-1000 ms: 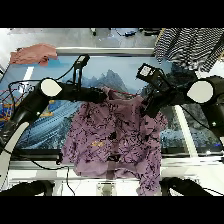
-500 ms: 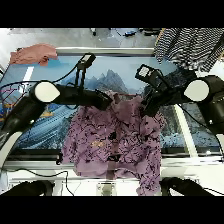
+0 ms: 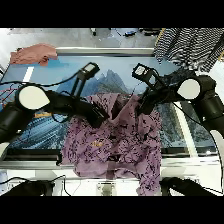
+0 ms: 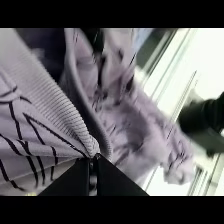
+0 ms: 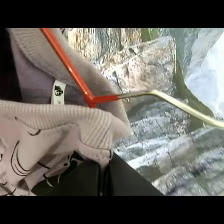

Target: Fold the clothes and pants, and hang the long-sleeved shirts on hangers.

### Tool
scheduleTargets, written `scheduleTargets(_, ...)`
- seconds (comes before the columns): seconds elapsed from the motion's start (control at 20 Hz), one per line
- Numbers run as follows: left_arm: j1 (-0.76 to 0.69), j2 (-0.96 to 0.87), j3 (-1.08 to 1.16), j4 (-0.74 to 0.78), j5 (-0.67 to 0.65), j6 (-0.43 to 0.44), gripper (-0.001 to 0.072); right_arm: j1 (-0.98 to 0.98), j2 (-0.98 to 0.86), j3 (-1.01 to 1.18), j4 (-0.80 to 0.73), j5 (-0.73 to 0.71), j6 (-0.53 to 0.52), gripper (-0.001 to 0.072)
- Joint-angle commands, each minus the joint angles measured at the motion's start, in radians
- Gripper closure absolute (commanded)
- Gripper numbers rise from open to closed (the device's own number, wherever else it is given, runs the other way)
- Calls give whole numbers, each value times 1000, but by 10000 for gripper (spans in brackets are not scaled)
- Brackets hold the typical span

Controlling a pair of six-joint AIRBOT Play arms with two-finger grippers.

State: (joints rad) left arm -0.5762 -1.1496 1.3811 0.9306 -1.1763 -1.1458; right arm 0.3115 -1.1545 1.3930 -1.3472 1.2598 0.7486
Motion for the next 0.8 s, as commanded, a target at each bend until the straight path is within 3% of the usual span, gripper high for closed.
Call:
scheduleTargets(0.0, 26, -30, -1, 35, -46, -7, 416, 0, 10, 1, 13, -10, -1, 685)
scheduleTargets(0.05, 53, -14, -1, 34, -42, -7, 344, 0, 19, 1, 7, -11, -5, 685)
scheduleTargets(0.3, 214, 179, -1, 35, 85, 156, 344, 0, 78, 1, 10, -26, -98, 685)
scheduleTargets(0.4, 277, 230, -1, 35, 153, 278, 344, 0, 95, 1, 26, -27, -145, 684)
scheduleTargets(0.55, 320, 212, -1, 35, 129, 515, 343, 0, 123, 1, 73, -34, -203, 685)
scheduleTargets(0.65, 323, 169, -1, 30, 114, 626, 339, 0, 147, 1, 113, -43, -245, 684)
scheduleTargets(0.75, 323, 120, -1, -5, 93, 740, 263, 0, 173, 1, 159, -47, -288, 684)
